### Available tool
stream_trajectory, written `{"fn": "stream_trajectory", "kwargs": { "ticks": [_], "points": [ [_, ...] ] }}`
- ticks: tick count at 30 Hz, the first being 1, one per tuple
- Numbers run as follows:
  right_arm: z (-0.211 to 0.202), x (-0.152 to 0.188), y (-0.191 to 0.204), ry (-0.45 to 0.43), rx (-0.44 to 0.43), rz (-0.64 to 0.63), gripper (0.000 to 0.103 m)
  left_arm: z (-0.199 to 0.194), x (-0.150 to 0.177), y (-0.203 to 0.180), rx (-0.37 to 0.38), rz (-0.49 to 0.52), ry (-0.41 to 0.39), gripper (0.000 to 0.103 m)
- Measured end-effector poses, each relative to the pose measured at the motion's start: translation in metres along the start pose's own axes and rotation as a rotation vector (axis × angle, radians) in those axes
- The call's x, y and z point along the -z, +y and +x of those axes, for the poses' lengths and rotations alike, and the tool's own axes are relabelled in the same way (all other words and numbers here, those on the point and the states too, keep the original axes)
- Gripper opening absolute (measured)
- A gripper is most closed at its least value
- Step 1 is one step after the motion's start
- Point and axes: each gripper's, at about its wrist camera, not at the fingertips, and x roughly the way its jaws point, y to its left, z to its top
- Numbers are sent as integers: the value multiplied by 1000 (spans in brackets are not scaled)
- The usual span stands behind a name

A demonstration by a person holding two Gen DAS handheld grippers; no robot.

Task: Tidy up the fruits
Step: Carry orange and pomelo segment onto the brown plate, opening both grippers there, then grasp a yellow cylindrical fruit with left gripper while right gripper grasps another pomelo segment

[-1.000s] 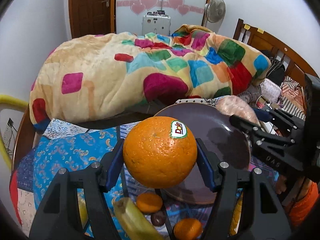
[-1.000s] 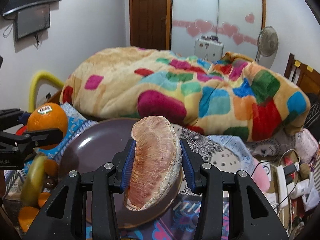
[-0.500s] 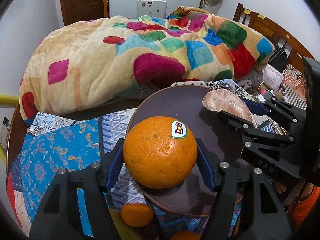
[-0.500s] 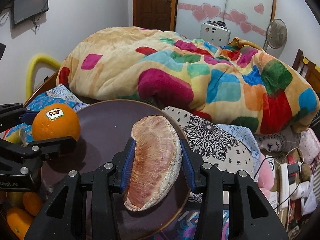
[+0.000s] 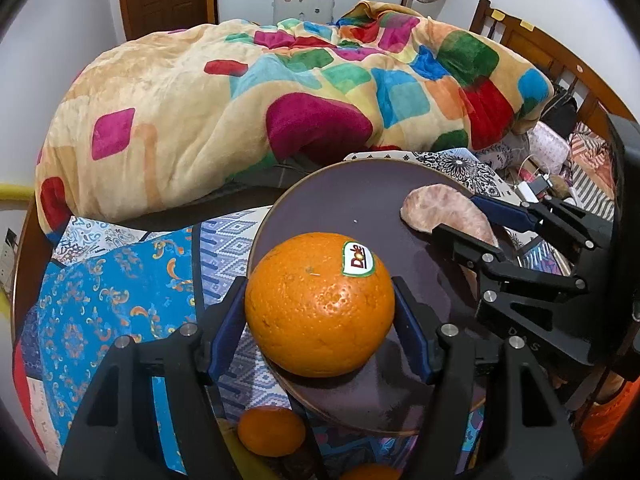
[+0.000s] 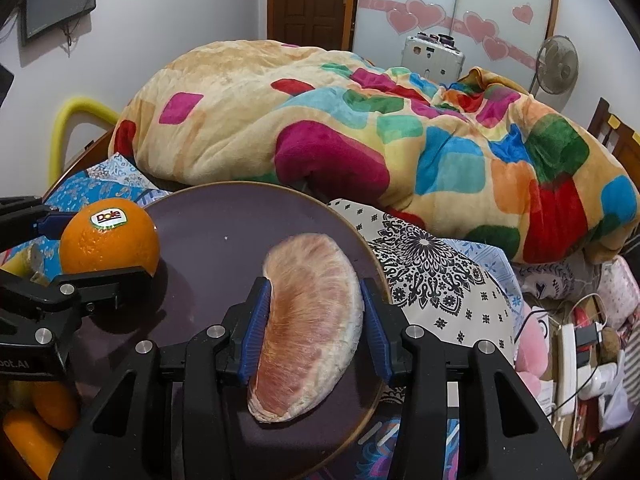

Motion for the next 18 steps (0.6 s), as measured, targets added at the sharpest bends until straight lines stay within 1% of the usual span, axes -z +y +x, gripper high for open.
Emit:
{"fn": "stream_trajectory", "kwargs": {
  "ticks": [1,3,4,5,7,8,12,18],
  "points": [
    [-1,0,0,-2,-1,-2,43,0,0,-1,-3,4,2,69],
    [-4,0,1,-9,5,-2,50,-2,1,-1,4,5,3,70],
    [-6,0,1,-16,9,-3,56,-3,1,-1,10,0,0,74],
    [-7,0,1,-21,14,-5,58,-7,1,0,15,-7,-12,79],
    [-11,0,1,-28,22,-7,58,-16,1,1,12,-11,-43,86],
    [-13,0,1,-31,20,-3,58,-22,1,1,3,-9,-63,88],
    [-25,2,-1,-49,7,16,58,-42,3,3,-12,0,-95,88],
    [-53,4,4,-99,16,18,58,-81,18,14,-63,10,-161,89]
  ]
}}
